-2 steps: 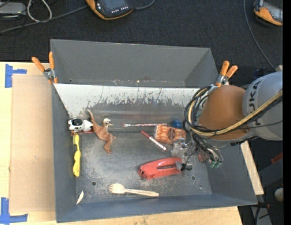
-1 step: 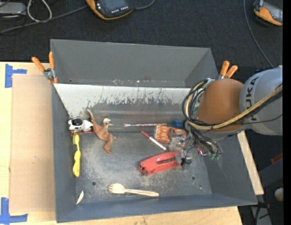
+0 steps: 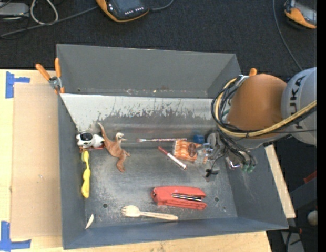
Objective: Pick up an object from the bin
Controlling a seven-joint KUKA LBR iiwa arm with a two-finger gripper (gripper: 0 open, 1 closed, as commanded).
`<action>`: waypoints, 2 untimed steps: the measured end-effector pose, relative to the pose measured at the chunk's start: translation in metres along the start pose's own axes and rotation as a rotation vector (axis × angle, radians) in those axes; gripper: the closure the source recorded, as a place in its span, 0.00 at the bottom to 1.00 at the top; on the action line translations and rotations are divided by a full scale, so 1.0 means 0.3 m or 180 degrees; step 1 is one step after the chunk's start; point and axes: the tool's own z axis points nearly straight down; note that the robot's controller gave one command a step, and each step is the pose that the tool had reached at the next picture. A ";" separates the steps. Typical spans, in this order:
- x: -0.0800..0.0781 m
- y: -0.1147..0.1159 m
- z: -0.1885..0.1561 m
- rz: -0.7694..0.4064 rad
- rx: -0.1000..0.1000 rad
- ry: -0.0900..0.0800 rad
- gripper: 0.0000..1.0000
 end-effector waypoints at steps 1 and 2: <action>-0.001 -0.015 -0.253 0.0004 0.0003 -0.0006 1.00; -0.008 0.014 -0.249 0.0022 0.0006 -0.0029 1.00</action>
Offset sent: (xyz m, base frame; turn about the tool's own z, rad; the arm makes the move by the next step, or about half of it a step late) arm -0.0023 0.0160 0.0252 0.0155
